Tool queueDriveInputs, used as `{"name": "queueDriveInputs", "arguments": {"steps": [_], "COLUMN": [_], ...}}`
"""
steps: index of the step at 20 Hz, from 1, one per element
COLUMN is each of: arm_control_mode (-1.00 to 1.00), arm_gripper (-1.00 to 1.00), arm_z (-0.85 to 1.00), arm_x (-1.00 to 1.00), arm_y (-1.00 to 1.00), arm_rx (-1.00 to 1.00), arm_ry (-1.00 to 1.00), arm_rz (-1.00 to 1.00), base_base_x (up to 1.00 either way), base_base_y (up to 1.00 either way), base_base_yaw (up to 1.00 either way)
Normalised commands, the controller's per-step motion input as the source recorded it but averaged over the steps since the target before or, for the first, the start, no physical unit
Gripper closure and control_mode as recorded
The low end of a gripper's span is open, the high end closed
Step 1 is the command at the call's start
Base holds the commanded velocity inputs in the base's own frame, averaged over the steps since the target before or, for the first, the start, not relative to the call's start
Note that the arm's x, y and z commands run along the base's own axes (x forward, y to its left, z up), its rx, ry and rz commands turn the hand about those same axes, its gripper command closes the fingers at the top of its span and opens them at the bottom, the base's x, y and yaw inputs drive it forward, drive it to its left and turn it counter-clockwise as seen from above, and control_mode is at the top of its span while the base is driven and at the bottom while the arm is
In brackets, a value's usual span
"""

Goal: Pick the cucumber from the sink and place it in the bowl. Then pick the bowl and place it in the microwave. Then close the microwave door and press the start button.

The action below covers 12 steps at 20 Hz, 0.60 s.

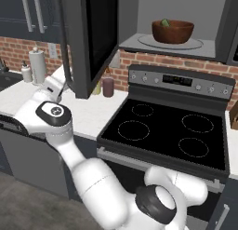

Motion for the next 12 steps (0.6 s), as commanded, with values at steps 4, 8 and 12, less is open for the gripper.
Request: {"name": "queueDriveInputs", "arguments": {"steps": [4, 8, 12], "arm_control_mode": [-1.0, -1.0, -1.0], "arm_gripper": [-1.0, -1.0, -1.0], "arm_z": [0.22, 0.24, 0.25], "arm_x": [-0.35, -0.3, -0.25], "arm_y": [-0.82, -0.75, -0.74], "arm_rx": [0.15, 0.13, 0.11], "arm_ry": [-0.06, -0.01, -0.01], "arm_rz": [0.0, 0.0, -0.01], "base_base_x": [0.0, 0.0, 0.0], "base_base_y": [0.0, 0.0, 0.0], "base_base_yaw": [0.0, 0.0, 0.0]}}
